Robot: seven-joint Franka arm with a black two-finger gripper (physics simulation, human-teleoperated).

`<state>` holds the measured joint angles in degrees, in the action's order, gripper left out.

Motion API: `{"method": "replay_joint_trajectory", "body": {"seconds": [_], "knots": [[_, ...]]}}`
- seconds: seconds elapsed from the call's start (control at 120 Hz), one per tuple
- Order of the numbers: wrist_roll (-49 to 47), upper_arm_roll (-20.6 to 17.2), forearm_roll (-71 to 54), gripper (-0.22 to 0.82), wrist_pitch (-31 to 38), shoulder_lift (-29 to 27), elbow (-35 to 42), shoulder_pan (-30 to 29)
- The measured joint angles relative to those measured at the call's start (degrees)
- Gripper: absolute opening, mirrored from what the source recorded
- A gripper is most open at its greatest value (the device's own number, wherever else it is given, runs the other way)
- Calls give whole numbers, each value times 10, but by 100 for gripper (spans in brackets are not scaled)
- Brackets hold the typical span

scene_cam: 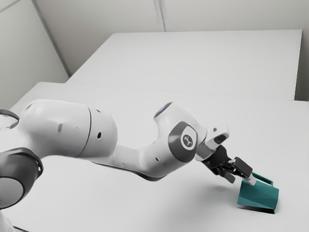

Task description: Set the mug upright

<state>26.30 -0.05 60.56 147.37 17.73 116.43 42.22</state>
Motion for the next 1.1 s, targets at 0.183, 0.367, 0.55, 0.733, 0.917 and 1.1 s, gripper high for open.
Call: {"method": "replay_joint_trajectory", "body": {"seconds": [0.183, 0.367, 0.55, 0.733, 0.917, 1.1], "knots": [[6, -6, 0, 57, 0, 17, -13, 3], [7, -9, 0, 46, 1, 19, -15, 10], [7, -12, -1, 20, 1, 23, -19, 12], [3, -13, -9, 0, 2, 22, -24, 13], [-4, -15, -25, -12, 3, 18, -47, 29], [-17, -16, -49, -16, 8, 16, -61, 49]]}}
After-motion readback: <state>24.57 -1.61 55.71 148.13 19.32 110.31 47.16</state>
